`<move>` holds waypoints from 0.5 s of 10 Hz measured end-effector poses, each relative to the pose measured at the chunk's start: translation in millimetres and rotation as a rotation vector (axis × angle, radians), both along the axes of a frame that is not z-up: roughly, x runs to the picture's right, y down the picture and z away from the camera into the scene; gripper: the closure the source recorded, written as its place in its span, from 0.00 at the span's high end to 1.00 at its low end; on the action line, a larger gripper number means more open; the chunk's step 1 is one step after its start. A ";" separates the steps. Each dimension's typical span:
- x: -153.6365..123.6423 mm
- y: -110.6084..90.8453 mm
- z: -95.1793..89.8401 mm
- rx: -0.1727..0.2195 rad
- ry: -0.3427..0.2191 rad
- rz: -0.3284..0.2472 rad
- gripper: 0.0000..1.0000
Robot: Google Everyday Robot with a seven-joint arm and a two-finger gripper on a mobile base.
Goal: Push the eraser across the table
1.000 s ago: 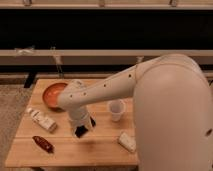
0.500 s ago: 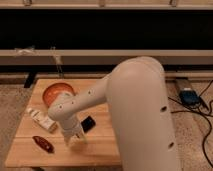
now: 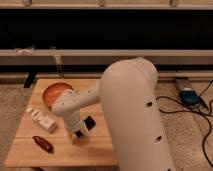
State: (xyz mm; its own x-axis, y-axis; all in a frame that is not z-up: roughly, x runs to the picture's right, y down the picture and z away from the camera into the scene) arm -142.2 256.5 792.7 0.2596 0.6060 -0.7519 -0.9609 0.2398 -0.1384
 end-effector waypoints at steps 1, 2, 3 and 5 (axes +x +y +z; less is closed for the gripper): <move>10.6 -8.0 5.8 0.012 0.027 0.022 0.65; 17.4 -15.7 10.2 0.024 0.044 0.042 0.65; 22.7 -20.8 13.3 0.033 0.056 0.054 0.65; 28.8 -32.6 20.0 0.057 0.072 0.085 0.65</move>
